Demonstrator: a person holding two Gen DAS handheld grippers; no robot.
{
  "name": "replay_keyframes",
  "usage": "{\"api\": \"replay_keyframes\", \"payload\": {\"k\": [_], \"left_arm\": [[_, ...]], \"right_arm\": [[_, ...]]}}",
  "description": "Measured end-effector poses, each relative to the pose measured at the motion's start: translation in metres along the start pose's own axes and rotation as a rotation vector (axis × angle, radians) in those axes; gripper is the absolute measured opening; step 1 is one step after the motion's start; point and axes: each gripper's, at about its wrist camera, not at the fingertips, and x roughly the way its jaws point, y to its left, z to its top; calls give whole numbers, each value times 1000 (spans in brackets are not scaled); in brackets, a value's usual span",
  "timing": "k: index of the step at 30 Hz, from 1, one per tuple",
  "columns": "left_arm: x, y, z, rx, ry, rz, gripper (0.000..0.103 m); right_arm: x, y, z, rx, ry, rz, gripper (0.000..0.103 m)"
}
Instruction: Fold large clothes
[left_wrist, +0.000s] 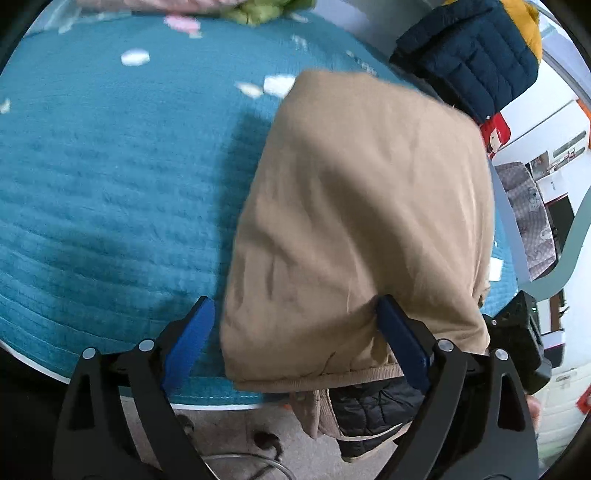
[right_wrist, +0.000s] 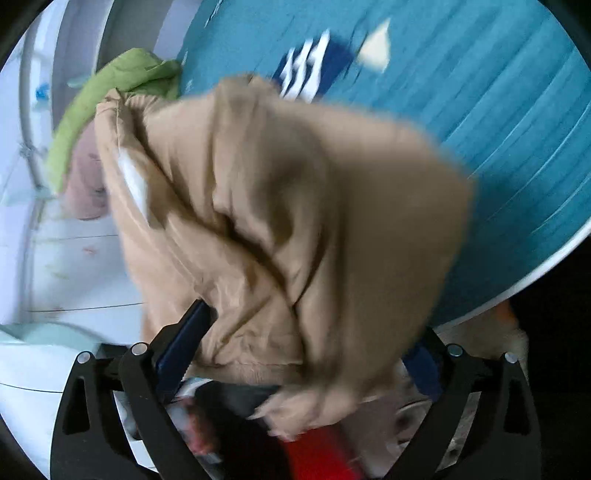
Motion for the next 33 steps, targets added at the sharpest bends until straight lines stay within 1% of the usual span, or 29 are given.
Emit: {"api": "replay_keyframes", "payload": {"k": [2, 3, 5, 6, 7, 9, 11, 13, 14, 15, 16, 18, 19, 20, 22, 24, 25, 27, 31, 33], "left_arm": [[10, 4, 0, -45, 33, -39, 89], [12, 4, 1, -58, 38, -51, 89], [15, 4, 2, -77, 46, -77, 89], [17, 2, 2, -77, 52, -88, 89], [18, 3, 3, -75, 56, -94, 89], [20, 1, 2, -82, 60, -111, 89], [25, -2, 0, -90, 65, -116, 89], [28, -10, -2, -68, 60, -110, 89], [28, -14, -2, -55, 56, -108, 89], [27, -20, -3, -35, 47, -102, 89], [28, -26, 0, -21, 40, -94, 89], [22, -40, 0, 42, 10, -60, 86], [18, -43, 0, 67, -5, -42, 84], [16, -44, 1, 73, -12, -35, 81], [7, -40, 6, 63, -33, -31, 78], [-4, -35, 11, 68, -57, -17, 73], [-11, -33, 16, 81, -75, -1, 68], [-21, -27, 23, 98, -98, 24, 65], [-39, 2, 36, 79, -128, 54, 63], [-54, 24, 43, 66, -161, 83, 63]], "right_arm": [[6, 1, -1, 4, -14, -5, 94], [2, 3, 3, 0, -13, -4, 94], [1, 10, 0, -23, -8, 7, 92], [-1, 13, -2, -31, -7, 28, 80], [0, 15, -3, -28, -7, 38, 78], [5, 15, -3, -22, -22, 32, 78], [7, 4, -4, -2, -28, 45, 78], [6, 7, -8, -24, -33, 36, 70], [5, 9, -11, -29, -31, 61, 55], [5, 9, -14, -7, -27, 107, 46], [6, 12, -17, -9, -27, 118, 44], [7, 18, -22, -16, -23, 127, 40], [9, 20, -25, -1, -22, 152, 38], [10, 21, -24, 9, -18, 177, 37], [18, 28, -31, 33, 9, 262, 36], [33, 40, -36, 27, 39, 320, 36], [41, 48, -38, 14, 50, 334, 36], [58, 59, -41, 11, 74, 361, 36], [99, 76, -46, 29, 120, 410, 36], [124, 91, -51, 20, 153, 445, 36]]}}
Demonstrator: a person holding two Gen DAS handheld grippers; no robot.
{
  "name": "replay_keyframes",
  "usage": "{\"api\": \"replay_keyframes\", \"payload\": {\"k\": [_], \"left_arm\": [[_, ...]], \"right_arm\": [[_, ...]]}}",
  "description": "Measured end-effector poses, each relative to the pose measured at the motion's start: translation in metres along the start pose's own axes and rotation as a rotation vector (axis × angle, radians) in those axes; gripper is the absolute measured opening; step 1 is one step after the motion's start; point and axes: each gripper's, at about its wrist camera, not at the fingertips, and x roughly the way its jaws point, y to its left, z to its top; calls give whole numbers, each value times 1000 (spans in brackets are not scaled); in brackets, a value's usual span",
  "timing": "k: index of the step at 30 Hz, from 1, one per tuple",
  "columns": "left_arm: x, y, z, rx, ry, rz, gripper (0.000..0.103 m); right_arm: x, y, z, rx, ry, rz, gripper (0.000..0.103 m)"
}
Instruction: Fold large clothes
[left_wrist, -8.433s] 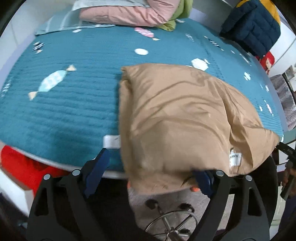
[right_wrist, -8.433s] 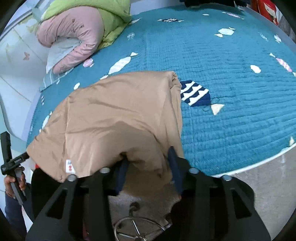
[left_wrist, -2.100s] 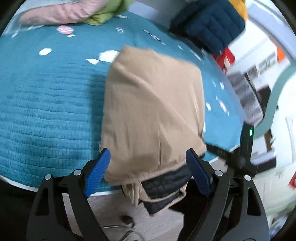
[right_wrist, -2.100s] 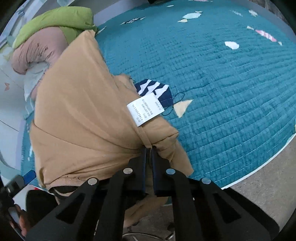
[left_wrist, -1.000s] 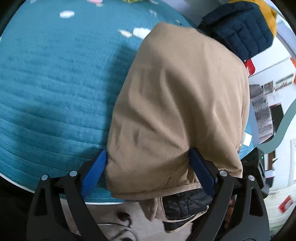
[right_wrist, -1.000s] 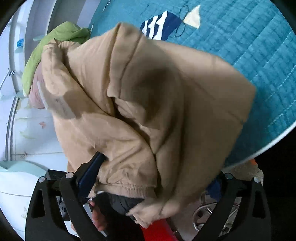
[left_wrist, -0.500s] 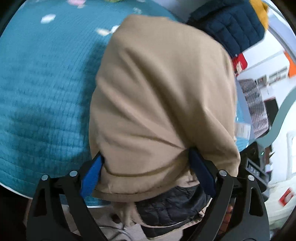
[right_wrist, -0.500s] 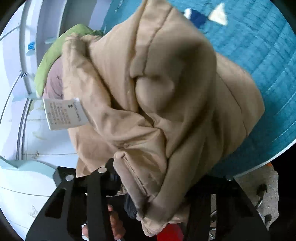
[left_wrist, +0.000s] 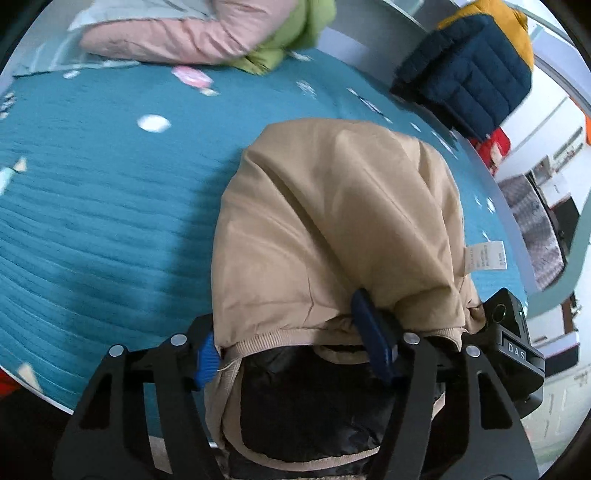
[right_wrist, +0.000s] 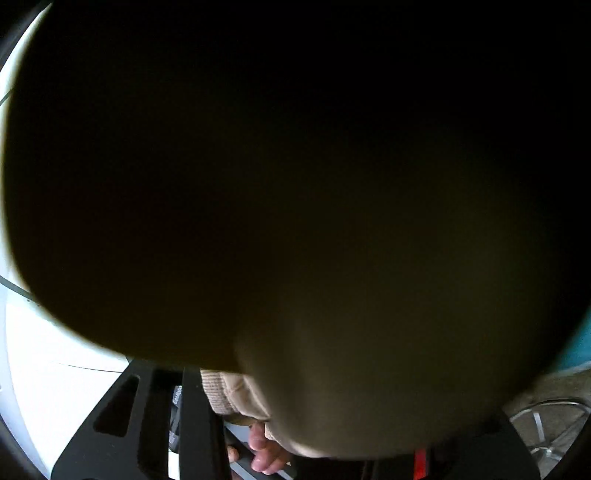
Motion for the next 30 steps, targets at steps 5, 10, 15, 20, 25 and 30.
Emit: {"api": "replay_keyframes", "payload": {"k": [5, 10, 15, 20, 25, 30], "left_arm": [[-22, 56, 27, -39, -53, 64, 63], [-44, 128, 61, -91, -110, 147, 63], [-65, 211, 95, -143, -151, 240, 63], [-81, 266, 124, -147, -176, 320, 63], [-71, 286, 116, -140, -153, 339, 63], [-63, 271, 89, -127, -160, 350, 73]], "right_arm": [[72, 11, 8, -26, 81, 29, 36], [176, 32, 14, -65, 183, 16, 36], [275, 47, 10, -93, 248, 9, 36], [318, 52, -25, -103, 266, 0, 37], [300, 59, -37, -296, 193, -229, 50], [226, 41, -41, -369, 39, -370, 56]]}}
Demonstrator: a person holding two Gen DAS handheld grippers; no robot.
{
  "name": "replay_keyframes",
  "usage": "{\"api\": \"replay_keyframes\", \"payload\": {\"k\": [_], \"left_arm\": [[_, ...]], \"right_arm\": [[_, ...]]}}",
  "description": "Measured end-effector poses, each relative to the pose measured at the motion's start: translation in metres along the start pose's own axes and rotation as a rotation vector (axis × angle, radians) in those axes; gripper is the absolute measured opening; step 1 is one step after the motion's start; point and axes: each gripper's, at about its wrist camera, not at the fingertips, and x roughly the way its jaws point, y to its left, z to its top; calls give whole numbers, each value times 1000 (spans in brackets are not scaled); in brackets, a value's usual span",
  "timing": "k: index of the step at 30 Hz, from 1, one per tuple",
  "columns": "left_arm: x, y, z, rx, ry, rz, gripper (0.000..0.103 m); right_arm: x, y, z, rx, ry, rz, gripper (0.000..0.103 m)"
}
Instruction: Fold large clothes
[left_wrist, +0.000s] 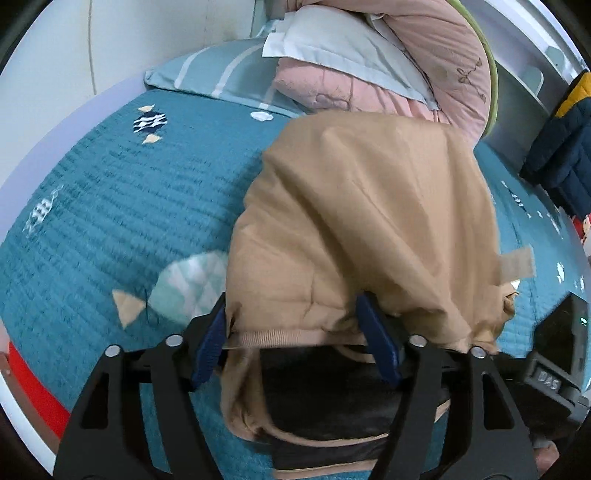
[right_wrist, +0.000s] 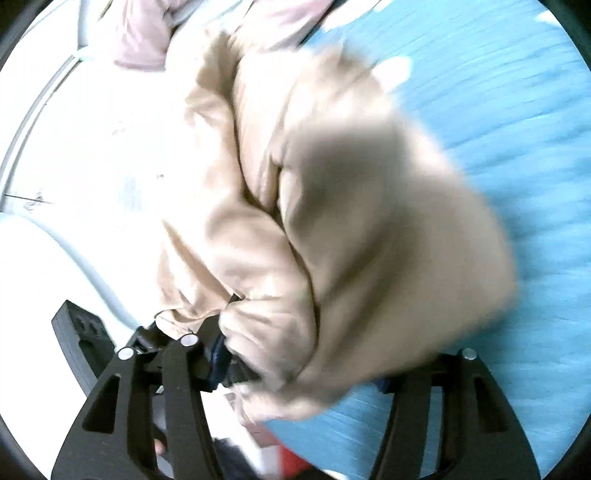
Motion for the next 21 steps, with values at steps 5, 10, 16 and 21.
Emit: {"api": "replay_keyframes", "payload": {"k": [5, 10, 16, 21], "left_arm": [[-2, -13, -17, 25, -14, 27, 77], [-4, -14, -21, 17, -34, 47, 77], [-10, -18, -23, 15, -29, 32, 77], [-4, -26, -31, 20, -18, 30, 78]], "right_arm": [[-36, 29, -19, -138, -70, -127, 57], [-43, 88, 12, -358, -153, -266, 56], [-88, 111, 7, -457, -263, -406, 59], [-93, 93, 32, -389, -252, -298, 65]]}}
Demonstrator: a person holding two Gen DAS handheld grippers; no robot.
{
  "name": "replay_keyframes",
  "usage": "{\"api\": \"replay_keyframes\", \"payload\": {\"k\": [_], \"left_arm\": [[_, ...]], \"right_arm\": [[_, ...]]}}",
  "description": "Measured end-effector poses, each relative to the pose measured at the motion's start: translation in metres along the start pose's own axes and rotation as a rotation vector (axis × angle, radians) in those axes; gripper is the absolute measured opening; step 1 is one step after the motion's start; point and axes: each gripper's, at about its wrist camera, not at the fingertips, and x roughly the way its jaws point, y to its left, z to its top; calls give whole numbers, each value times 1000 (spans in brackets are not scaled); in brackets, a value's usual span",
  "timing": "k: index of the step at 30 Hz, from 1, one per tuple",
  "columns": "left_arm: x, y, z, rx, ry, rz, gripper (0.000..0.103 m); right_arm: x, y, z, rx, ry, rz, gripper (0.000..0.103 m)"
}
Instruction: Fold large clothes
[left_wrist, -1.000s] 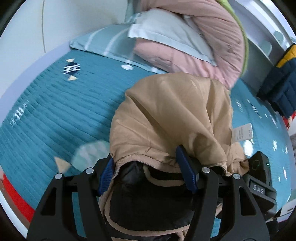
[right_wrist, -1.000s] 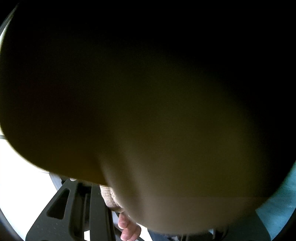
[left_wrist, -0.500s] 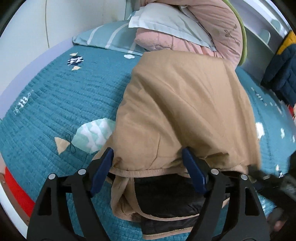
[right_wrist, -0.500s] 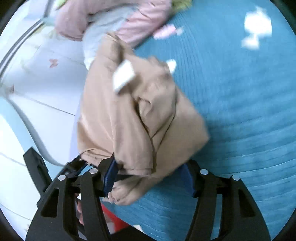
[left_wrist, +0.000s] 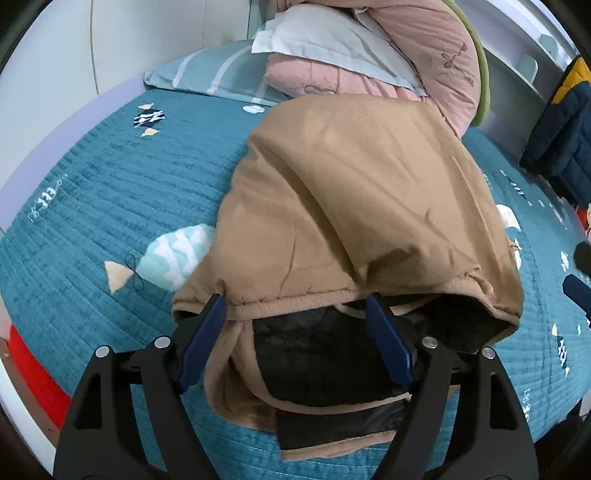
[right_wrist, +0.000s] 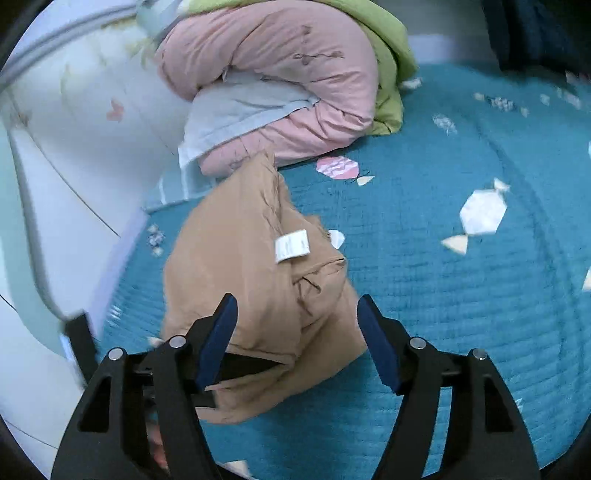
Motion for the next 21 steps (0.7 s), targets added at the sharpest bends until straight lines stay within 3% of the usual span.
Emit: {"api": "replay_keyframes", "payload": {"k": [2, 4, 6, 7, 8, 10, 11, 13, 15, 21], "left_arm": [[-1, 0, -3, -8, -3, -2, 79], [-3, -1, -5, -6, 2, -12, 80], [-5, -2, -8, 4, 5, -10, 80], [-5, -2, -9, 8, 10, -11, 81], [-5, -1, -10, 9, 13, -8, 81], [-3, 1, -13, 13, 22, 6, 81], [-1, 2, -14, 10, 28, 15, 81], [5, 7, -17, -15, 57, 8, 81], [8, 12, -17, -43, 76, -1, 82], [-11, 9, -17, -48, 54, -2, 82]], "right_arm": [[9, 18, 16, -47, 6, 61, 54], [31, 38, 28, -99, 35, 128, 24], [62, 51, 30, -134, 123, 169, 8], [79, 53, 27, -144, 191, 178, 5], [92, 55, 22, -185, 236, 125, 4], [102, 43, 13, -240, 239, -19, 0], [103, 33, 10, -220, 244, -39, 0], [110, 0, 0, -131, 286, -64, 0], [114, -16, -11, -126, 291, -86, 0], [112, -21, -14, -123, 287, -73, 0]]}}
